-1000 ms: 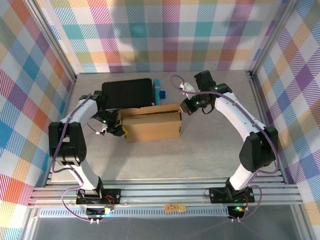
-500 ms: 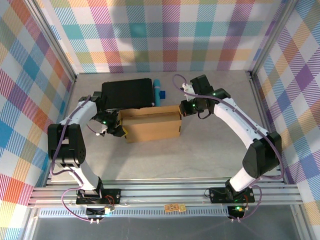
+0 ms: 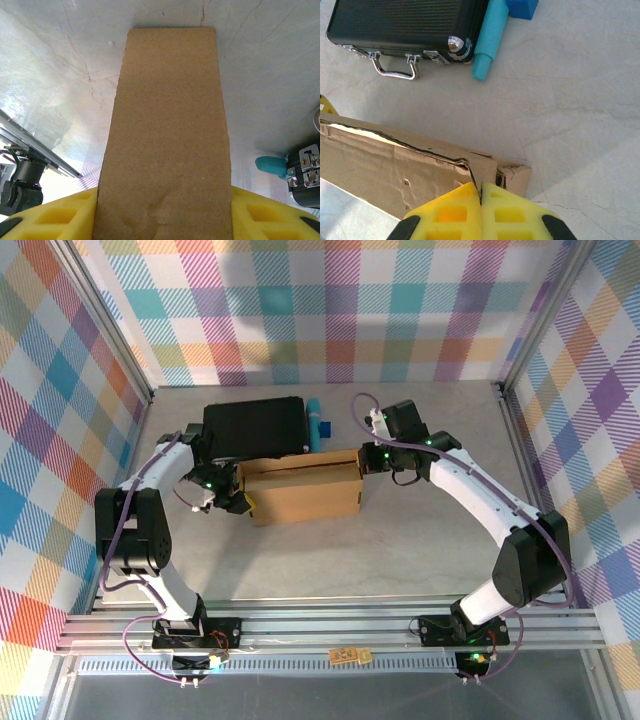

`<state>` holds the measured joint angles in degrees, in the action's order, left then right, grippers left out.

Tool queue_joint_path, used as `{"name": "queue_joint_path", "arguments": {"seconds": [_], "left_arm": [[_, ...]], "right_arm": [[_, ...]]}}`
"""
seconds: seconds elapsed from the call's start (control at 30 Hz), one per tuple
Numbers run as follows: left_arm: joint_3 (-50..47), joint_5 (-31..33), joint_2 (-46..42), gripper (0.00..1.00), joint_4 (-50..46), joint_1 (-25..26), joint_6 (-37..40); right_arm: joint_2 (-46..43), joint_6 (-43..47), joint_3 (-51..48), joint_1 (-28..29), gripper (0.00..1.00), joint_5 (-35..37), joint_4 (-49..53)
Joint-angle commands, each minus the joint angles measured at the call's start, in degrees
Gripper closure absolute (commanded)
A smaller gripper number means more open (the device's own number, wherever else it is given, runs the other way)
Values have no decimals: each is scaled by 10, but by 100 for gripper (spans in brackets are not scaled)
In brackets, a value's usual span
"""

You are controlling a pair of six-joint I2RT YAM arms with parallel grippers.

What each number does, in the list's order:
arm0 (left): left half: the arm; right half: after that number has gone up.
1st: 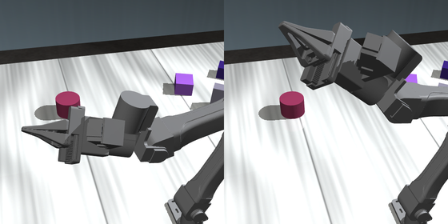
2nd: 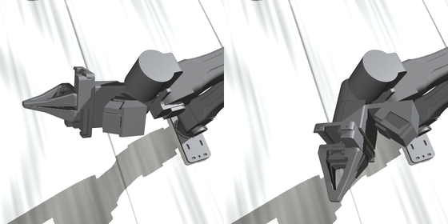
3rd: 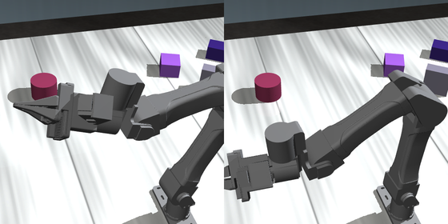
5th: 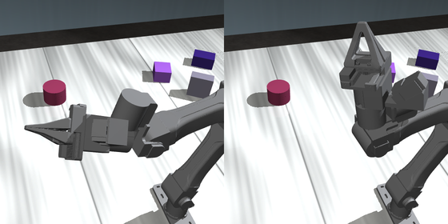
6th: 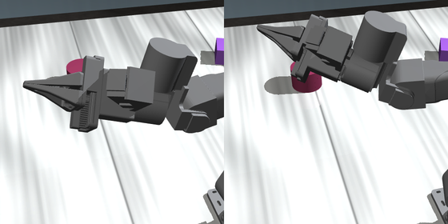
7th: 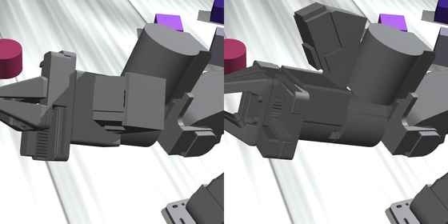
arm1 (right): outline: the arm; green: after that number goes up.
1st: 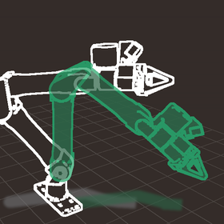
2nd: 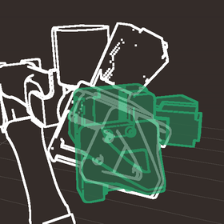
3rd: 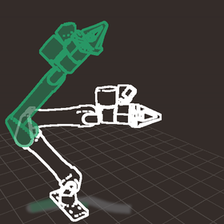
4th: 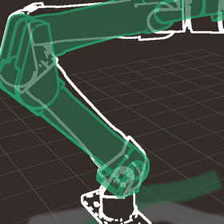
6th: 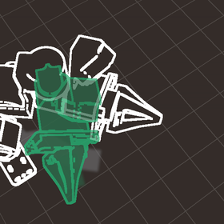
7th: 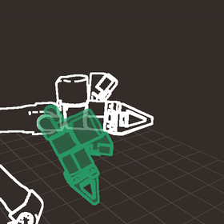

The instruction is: Fold the paper box

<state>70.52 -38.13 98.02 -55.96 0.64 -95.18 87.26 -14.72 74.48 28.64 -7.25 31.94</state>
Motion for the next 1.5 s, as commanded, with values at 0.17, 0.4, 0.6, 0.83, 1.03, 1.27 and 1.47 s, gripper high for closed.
{"name": "queue_joint_path", "arguments": {"seconds": [0.17,0.4,0.6,0.83,1.03,1.27,1.47], "left_arm": [[-21,88,8,87,-6,-10,-39],[-21,87,7,88,-2,-10,-43],[-21,86,7,88,0,-10,-42],[-23,73,6,77,25,-10,-35],[-23,64,-6,47,59,-17,-6],[14,113,-62,8,-1,-25,118],[-7,162,-150,0,-54,-27,215]], "right_arm": [[-2,-48,-41,16,100,4,47],[-26,-92,-86,24,100,10,21],[-42,-117,-122,34,100,24,-14],[-44,-91,-157,42,100,74,-34],[-40,-61,-161,43,100,103,-51],[-19,-48,-101,43,100,120,-3],[12,-43,-46,38,100,114,47]]}}
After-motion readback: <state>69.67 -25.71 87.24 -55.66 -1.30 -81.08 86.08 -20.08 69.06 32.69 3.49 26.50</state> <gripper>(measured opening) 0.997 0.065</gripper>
